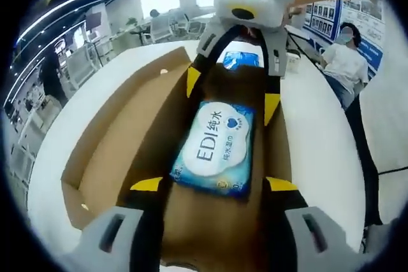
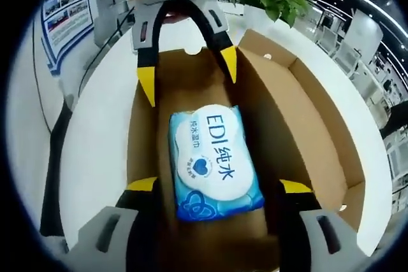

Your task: Operate the shoe box by opening the lid, removing the specified soft item, and placing it in the target area until the item is outside and the box remains undamaged.

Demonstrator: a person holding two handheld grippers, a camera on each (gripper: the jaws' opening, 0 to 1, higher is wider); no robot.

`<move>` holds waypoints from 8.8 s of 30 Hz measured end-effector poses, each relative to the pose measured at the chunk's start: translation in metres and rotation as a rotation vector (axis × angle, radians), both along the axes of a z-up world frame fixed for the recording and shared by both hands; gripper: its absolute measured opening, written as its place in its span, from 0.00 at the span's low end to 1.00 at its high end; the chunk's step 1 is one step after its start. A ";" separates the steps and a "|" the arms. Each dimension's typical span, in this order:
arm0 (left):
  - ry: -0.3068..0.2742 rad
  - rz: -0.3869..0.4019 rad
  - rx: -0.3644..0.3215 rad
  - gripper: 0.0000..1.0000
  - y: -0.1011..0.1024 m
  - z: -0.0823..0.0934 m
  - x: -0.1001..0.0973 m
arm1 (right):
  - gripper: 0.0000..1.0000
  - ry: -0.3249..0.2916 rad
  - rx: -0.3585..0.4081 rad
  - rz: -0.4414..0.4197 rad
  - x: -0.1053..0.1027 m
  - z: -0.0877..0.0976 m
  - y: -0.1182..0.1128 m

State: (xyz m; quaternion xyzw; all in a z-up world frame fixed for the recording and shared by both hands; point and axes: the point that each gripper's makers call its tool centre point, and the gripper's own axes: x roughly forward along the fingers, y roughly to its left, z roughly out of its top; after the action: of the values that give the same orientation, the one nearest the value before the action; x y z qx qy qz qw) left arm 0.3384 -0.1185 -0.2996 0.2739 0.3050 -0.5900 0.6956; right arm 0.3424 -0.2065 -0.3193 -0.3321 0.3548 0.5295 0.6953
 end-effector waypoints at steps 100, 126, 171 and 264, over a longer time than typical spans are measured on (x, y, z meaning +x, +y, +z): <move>0.009 -0.009 0.083 0.66 -0.012 -0.045 0.008 | 0.61 0.037 -0.149 0.159 0.000 -0.028 -0.002; -0.073 -0.020 0.042 0.65 0.004 0.030 0.008 | 0.61 -0.033 -0.234 0.117 -0.002 0.051 0.014; -0.112 -0.048 0.118 0.64 -0.042 0.074 -0.072 | 0.60 -0.072 -0.130 0.077 -0.086 0.093 -0.031; 0.002 -0.139 0.209 0.64 -0.168 -0.047 -0.181 | 0.60 0.071 -0.079 -0.008 -0.202 -0.026 -0.156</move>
State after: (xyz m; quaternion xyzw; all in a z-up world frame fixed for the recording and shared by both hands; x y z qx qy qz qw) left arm 0.1578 -0.2868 -0.3467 0.3646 0.3458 -0.6021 0.6204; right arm 0.1408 -0.3624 -0.3455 -0.3386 0.4013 0.5237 0.6708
